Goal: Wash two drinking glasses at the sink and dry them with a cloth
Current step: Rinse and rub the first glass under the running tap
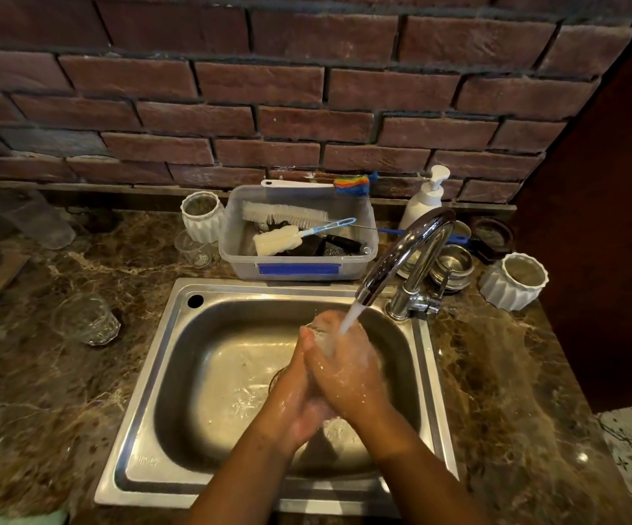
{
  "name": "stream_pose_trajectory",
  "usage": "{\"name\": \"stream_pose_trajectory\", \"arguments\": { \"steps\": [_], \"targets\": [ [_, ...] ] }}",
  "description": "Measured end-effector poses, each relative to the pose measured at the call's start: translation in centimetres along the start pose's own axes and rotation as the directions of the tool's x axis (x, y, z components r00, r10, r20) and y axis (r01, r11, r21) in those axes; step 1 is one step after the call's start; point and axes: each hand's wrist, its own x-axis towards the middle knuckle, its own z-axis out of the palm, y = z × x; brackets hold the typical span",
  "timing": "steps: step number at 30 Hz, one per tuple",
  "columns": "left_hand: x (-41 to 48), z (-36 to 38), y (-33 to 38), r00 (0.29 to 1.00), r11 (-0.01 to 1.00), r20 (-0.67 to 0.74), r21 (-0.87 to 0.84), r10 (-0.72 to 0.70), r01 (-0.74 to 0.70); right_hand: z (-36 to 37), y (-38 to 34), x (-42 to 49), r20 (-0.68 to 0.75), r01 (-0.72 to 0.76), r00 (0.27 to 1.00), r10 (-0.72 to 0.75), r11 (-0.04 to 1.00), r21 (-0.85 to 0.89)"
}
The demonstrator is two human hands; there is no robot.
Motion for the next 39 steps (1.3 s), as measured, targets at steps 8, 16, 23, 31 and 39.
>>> {"name": "stream_pose_trajectory", "arguments": {
  "steps": [8,16,23,31,39],
  "targets": [
    [0.5,-2.1,0.2,0.996,0.978,-0.009,0.189,-0.092,0.092,-1.6,-1.0,3.3,-0.001,-0.327,0.918,0.396,0.760,0.562],
    [0.9,-2.2,0.1,0.994,0.995,-0.066,0.027,-0.091,0.093,0.8,0.8,0.4,-0.076,0.030,0.996,-0.037,0.996,-0.086],
    [0.1,-1.2,0.0,0.994,0.997,-0.084,-0.038,-0.063,0.060,-1.4,0.1,3.9,0.134,-0.345,0.889,0.438,0.446,0.826],
    [0.1,-1.6,0.6,0.970,0.990,-0.201,-0.029,-0.138,0.135,0.3,1.2,2.4,-0.040,0.107,0.992,-0.124,0.953,-0.284],
    [0.5,-2.0,1.7,0.953,0.989,-0.299,0.144,0.060,-0.017,0.8,0.9,-0.7,-0.077,0.121,0.990,-0.117,0.991,0.048]
  ]
}}
